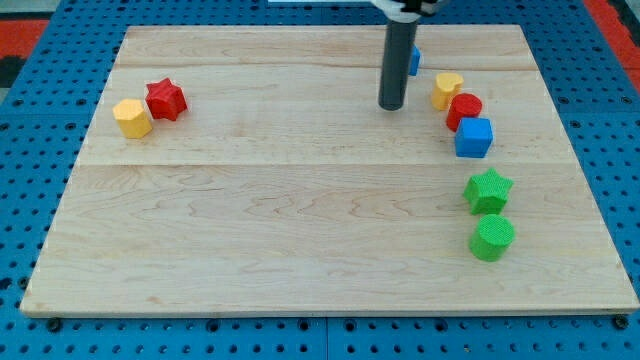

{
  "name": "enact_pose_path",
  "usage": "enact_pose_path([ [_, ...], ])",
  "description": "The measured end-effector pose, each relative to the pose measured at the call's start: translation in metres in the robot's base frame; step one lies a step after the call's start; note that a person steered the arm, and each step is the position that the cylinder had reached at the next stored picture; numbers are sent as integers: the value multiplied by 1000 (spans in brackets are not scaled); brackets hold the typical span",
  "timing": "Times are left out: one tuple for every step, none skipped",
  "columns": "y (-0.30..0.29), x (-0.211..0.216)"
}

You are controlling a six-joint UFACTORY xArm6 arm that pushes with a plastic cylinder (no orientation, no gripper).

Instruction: Push the yellow heart to the right side of the board

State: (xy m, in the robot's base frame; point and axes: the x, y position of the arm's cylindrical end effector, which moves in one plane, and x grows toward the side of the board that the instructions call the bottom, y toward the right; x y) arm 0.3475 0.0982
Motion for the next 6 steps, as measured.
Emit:
enact_pose_path([
  [19, -10],
  [49, -23],
  [49, -23],
  [62, -23],
  [-11, -5],
  [-74, 44],
])
